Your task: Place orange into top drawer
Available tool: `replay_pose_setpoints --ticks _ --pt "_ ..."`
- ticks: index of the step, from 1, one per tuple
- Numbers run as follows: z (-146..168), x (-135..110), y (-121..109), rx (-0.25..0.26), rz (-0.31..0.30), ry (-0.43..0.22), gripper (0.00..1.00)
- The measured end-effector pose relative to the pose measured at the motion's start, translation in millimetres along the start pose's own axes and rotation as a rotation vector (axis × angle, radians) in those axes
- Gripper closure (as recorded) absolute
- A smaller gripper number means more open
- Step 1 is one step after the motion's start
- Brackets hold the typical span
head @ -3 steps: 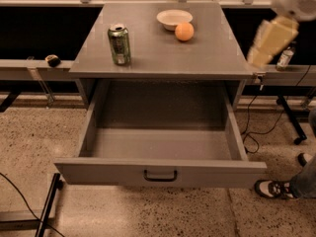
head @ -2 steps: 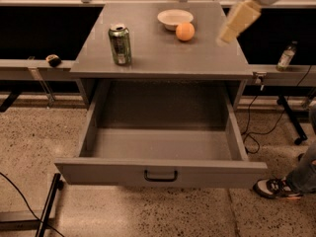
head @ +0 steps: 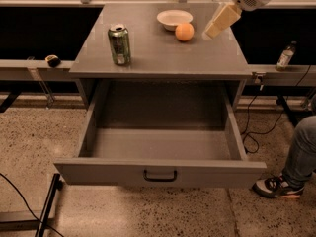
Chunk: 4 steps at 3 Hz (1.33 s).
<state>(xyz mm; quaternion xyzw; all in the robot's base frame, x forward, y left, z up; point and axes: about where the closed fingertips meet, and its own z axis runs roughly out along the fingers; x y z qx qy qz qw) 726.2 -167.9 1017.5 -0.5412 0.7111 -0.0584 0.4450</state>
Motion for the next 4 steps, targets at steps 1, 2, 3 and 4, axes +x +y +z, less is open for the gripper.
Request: replay_pose_setpoints --ticks 1,2,3,4 --pt "24 11 -4 0.039 0.076 -0.026 0.00" --pt "87 58 13 0.074 0.234 0.003 0.00" --pt "141 83 12 0.141 0.370 -0.011 0.00" --pt "146 76 -6 0.215 0.434 -0.073 0.00"
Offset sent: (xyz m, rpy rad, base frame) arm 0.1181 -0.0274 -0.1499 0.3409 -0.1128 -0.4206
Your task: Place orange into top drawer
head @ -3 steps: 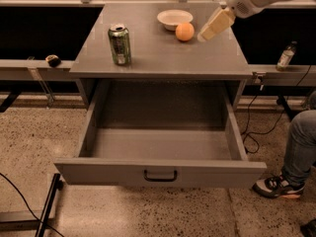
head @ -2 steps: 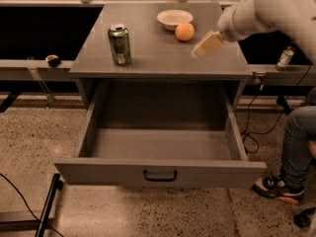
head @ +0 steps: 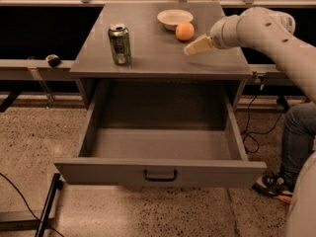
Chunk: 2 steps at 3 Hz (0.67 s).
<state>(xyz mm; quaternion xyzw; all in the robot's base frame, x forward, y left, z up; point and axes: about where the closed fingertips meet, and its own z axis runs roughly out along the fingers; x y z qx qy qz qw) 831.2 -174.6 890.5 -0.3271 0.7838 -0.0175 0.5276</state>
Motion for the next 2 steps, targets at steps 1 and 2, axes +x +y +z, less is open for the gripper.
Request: replay_pose_setpoints --ticks 1,2 --pt "0 0 0 0.000 0.000 0.000 0.00" --pt "20 -9 12 -0.061 0.112 -0.051 0.00"
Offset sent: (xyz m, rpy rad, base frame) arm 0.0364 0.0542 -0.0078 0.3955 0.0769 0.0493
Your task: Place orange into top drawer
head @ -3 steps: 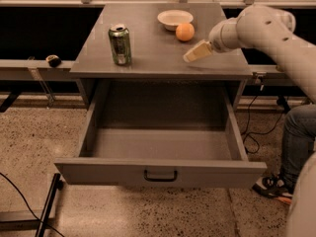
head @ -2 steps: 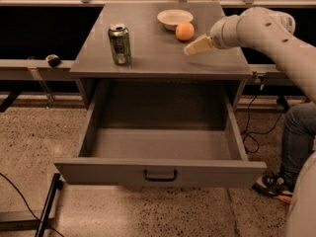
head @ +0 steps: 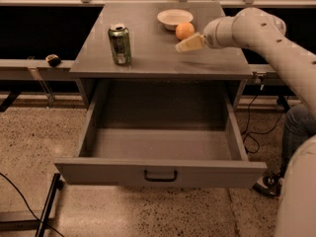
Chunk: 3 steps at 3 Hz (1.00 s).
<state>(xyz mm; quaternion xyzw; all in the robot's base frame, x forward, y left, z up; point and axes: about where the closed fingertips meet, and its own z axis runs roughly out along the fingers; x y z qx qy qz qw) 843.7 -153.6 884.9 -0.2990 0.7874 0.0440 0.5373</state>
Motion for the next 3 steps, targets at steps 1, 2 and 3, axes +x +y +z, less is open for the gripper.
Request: replay_pose_setpoints --ticks 1,2,3 --pt "32 -20 19 -0.079 0.126 -0.062 0.00" --pt "59 -36 33 -0.098 0.175 -0.082 0.00" --pt "77 -39 33 -0.055 0.157 -0.076 0.00"
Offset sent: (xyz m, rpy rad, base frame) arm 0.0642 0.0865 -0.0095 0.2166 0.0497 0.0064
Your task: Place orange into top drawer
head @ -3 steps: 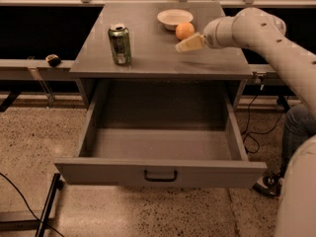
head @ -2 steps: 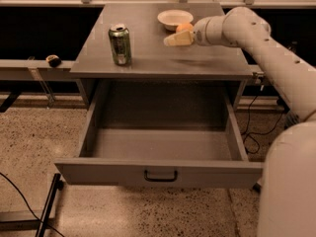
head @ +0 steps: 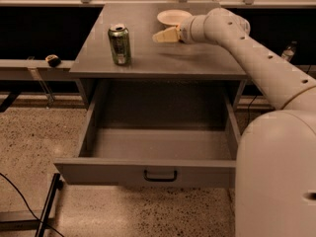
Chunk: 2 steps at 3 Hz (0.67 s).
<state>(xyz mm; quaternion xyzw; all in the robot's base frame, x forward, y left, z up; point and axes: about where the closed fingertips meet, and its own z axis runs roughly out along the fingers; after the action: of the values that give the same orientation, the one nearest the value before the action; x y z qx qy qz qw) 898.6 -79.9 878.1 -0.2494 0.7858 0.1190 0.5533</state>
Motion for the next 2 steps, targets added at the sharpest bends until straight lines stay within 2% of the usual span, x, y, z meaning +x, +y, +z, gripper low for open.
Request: replay_pose_setpoints --ticks 1,2 --pt "9 -1 -5 0.059 -0.038 0.006 0.00" --pt "14 3 -16 0.106 -0.023 0.005 0.00"
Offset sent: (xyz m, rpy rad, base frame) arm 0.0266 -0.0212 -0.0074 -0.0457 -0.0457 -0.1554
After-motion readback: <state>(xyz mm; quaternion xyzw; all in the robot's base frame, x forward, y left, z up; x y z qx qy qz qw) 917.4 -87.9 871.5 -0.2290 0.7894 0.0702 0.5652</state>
